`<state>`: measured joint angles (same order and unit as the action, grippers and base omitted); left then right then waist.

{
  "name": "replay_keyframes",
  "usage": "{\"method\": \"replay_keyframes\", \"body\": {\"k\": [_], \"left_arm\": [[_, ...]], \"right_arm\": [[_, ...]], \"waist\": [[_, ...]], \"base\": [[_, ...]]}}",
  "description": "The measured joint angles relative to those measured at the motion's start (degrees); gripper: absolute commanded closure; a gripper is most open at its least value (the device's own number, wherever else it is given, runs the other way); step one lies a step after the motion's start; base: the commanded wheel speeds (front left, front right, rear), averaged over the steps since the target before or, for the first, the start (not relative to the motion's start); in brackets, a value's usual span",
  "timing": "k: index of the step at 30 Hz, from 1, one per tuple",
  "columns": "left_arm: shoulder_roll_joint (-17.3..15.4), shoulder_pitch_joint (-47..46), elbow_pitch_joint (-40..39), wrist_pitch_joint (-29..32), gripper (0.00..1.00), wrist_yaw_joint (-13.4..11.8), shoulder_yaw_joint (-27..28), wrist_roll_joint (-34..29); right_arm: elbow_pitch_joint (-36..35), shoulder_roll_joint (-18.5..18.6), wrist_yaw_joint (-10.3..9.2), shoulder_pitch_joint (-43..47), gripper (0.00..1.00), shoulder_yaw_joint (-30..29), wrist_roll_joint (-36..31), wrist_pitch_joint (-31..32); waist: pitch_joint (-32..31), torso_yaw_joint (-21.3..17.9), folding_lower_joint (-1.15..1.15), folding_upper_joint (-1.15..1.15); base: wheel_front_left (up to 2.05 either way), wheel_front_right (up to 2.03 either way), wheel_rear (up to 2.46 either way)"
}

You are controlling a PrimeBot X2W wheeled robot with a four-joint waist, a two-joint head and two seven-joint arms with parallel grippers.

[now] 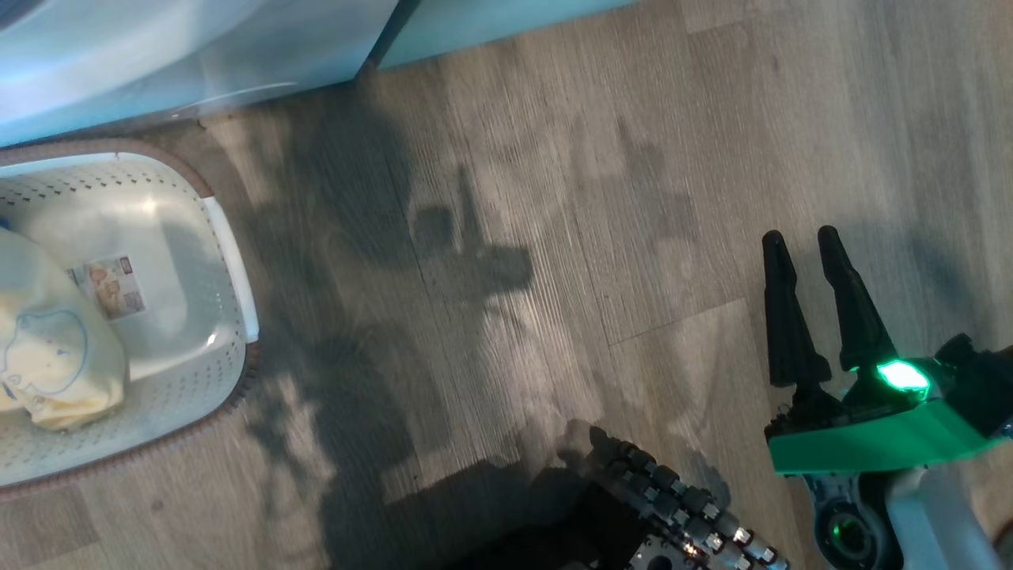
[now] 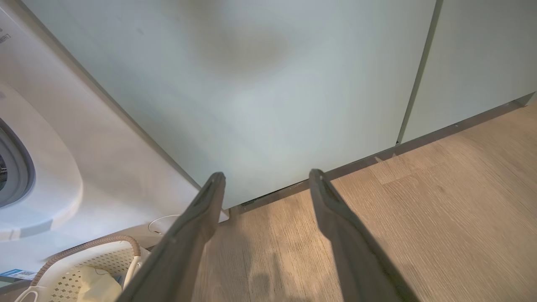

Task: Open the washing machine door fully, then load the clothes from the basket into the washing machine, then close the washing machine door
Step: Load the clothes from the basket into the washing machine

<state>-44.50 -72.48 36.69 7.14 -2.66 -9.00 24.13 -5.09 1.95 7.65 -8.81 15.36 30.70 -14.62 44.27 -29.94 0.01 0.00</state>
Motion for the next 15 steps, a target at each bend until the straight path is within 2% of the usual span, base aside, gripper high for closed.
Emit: {"method": "replay_keyframes", "body": {"k": [3, 5, 6, 7, 15], "left_arm": [[0.32, -0.01, 3.22, 1.18, 1.0, 1.09, -0.41, 0.66], [0.42, -0.42, 4.42, 1.53, 0.5, 2.01, -0.51, 1.11], [0.45, -0.83, 5.04, 1.71, 0.09, 2.08, -0.59, 1.14], [0.56, -1.19, 5.42, 1.75, 0.0, 2.1, -0.68, 1.15], [3.34, -3.38, 8.81, -0.78, 0.0, 3.47, -1.31, 2.16]], "right_arm": [[0.0, 0.0, 0.0, -0.01, 0.0, 0.03, 0.07, -0.01], [0.01, 0.0, 0.0, -0.01, 0.0, 0.03, 0.07, 0.0], [0.01, 0.0, 0.0, -0.04, 0.0, 0.03, 0.07, 0.0], [0.02, 0.0, 0.0, -0.14, 0.0, 0.0, 0.07, 0.0], [0.03, 0.0, 0.0, -1.36, 0.0, -0.4, -0.24, 0.0]], "waist": [[0.57, -0.25, 0.0, 0.0], [0.68, -0.15, -0.01, 0.0], [0.73, -0.07, -0.01, 0.0], [0.77, 0.04, -0.01, 0.0], [0.68, 1.76, -0.01, 0.0]], "base": [[0.0, 0.0, 0.0], [0.0, 0.0, 0.0], [0.0, 0.0, 0.0], [0.0, 0.0, 0.0], [0.0, 0.0, 0.0]]}}
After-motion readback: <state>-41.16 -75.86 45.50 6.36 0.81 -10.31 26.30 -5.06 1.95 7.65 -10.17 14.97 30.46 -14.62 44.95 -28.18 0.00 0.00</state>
